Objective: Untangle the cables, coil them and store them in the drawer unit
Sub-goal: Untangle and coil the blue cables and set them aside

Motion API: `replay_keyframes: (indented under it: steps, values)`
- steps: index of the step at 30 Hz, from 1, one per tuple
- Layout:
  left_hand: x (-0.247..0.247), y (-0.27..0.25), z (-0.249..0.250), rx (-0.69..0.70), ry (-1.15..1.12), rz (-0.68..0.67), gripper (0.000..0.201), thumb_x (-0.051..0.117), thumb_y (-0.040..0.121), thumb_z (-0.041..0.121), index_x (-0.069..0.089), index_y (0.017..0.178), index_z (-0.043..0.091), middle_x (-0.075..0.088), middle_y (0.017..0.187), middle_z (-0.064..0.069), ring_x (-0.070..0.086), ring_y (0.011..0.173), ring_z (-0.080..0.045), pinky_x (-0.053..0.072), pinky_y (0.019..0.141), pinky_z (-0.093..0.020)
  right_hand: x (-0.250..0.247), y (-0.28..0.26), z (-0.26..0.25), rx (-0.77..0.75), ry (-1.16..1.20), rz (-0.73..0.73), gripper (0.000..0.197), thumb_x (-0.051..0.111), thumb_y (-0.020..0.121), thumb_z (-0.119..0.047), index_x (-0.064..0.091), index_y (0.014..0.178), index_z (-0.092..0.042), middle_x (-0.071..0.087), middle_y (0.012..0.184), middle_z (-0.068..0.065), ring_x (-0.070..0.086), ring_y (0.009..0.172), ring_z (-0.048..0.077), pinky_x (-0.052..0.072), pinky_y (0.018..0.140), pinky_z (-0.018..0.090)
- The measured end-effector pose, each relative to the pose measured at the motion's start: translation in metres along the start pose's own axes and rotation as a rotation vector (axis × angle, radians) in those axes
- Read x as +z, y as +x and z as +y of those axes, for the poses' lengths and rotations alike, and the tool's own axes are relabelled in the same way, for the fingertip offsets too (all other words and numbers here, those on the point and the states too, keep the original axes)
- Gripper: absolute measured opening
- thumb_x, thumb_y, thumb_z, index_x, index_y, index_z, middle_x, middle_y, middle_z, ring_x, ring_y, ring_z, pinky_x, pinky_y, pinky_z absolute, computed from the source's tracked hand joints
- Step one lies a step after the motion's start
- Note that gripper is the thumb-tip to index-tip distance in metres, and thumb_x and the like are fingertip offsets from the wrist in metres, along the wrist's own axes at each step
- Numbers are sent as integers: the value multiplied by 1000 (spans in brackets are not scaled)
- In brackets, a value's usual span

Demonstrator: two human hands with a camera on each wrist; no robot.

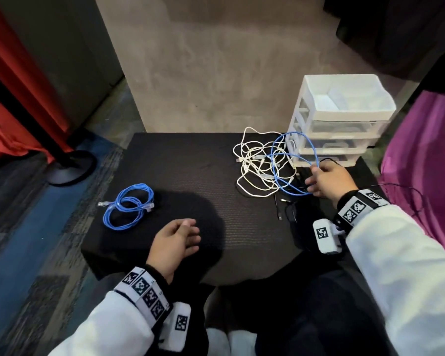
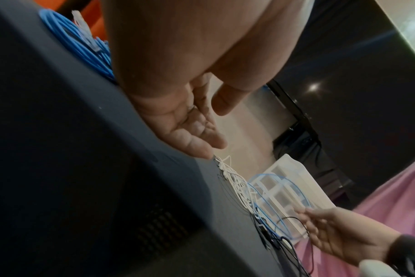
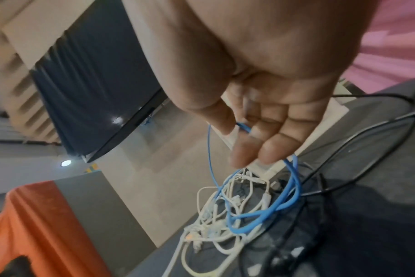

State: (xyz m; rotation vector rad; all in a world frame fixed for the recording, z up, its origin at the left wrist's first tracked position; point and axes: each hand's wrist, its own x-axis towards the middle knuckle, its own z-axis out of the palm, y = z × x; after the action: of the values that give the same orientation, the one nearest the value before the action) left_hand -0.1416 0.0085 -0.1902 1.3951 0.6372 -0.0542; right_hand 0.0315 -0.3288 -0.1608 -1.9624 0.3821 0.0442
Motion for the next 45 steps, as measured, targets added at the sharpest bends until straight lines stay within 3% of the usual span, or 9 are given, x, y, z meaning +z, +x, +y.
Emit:
replay_keyframes:
  steps: [5,14,20,25,30,35,39,42,45]
  values:
    - [3,-3,2,-7,11,-40,24,51,107,22,70,114,8,71,98,-9,68,78,-15,58,69,-29,-9,-43,-59,-341,67,17,22,49,108,-17,69,98,-19,60,66,0,47,37,5,41,44,19]
    - [13,-15,13,67,-83,-87,22,55,105,26,67,122,18,67,116,-9,69,91,-16,59,77,-33,-51,-147,-167,-798,374,-280,20,50,109,-16,68,116,-11,59,66,3,42,47,23,36,48,32]
    - [15,-27,34,310,-120,-252,59,67,94,44,45,148,41,48,148,12,53,134,-5,46,110,-33,-40,-163,-161,-741,425,-459,22,50,106,-18,67,115,-9,58,65,7,41,43,20,24,52,48]
    - [23,-31,41,416,76,-287,25,60,102,19,70,124,17,73,118,1,65,105,-5,49,95,-24,-16,-167,-137,-600,486,-586,24,46,104,-17,65,113,-5,53,62,7,37,43,15,23,52,42]
    - [19,-27,27,352,208,-344,10,68,97,32,73,101,24,69,89,6,61,85,-9,53,95,-43,2,-175,-116,-441,599,-642,26,45,104,-15,67,111,-4,44,60,8,29,40,11,27,50,32]
    - [7,-8,14,390,448,-143,22,71,81,52,68,76,31,64,100,-8,61,82,-14,54,92,-40,5,-181,-104,-390,561,-666,30,49,101,-19,72,113,-4,38,56,9,26,41,12,18,52,38]
    - [-19,9,17,373,362,106,26,67,84,49,62,80,23,61,71,8,52,67,-10,45,76,-35,-11,-174,-100,-384,471,-550,33,53,97,-22,74,108,1,31,51,6,25,39,6,17,45,29]
    - [-35,11,21,361,306,107,19,67,97,30,56,85,20,75,77,5,62,75,-15,47,77,-32,-18,-165,-93,-372,420,-470,29,51,102,-16,74,104,2,30,50,6,25,41,8,21,42,23]
    - [-43,5,30,377,433,63,18,60,101,35,56,90,21,79,84,9,56,68,-22,51,73,-41,-13,-160,-76,-334,335,-474,28,48,106,-14,74,102,-3,43,51,12,25,39,15,24,41,23]
